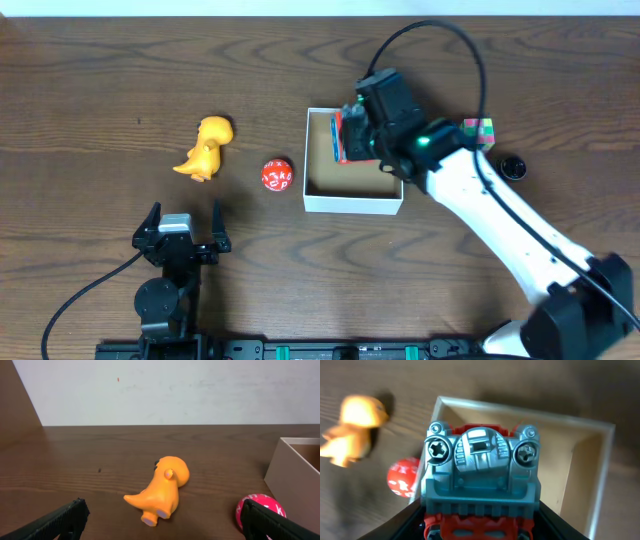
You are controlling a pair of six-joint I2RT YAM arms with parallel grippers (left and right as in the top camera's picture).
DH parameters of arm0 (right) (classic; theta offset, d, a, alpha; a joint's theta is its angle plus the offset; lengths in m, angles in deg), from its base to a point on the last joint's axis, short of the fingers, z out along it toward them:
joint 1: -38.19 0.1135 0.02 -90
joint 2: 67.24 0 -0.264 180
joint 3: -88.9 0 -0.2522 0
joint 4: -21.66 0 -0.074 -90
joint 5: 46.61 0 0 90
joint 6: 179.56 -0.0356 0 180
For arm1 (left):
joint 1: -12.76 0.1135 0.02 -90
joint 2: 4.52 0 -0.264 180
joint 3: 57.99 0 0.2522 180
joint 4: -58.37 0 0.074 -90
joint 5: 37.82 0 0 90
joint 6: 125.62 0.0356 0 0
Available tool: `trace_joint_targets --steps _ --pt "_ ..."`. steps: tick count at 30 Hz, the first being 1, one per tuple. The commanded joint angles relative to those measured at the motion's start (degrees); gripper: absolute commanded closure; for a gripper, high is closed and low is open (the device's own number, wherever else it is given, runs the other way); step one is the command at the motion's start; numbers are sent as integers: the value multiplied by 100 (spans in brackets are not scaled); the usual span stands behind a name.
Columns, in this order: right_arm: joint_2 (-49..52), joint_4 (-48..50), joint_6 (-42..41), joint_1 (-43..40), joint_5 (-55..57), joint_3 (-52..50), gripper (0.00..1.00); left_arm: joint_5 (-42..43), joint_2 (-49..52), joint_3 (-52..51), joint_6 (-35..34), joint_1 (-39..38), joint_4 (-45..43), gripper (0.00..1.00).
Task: Pack container
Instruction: 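Lift the car and carry it over the white box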
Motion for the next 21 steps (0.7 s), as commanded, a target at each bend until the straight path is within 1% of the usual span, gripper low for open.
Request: trace_joint_targets --steps 1,6,9,12,15,21 --pt "219 -92 -332 83 352 131 79 68 -33 -87 -2 -13 212 2" --pt "337 -162 -411 76 535 131 81 68 -33 -87 -4 -13 210 2" --pt "339 -428 -463 79 553 131 82 68 -35 -87 -2 -13 210 2" --pt "339 -931 -798 96 529 131 81 68 -35 -87 -2 -13 210 2" --pt "339 -1248 -787 116 546 131 80 68 -35 -87 -2 -13 210 2" --pt "339 -1355 -767 103 769 131 77 68 -33 -87 -2 -13 210 2"
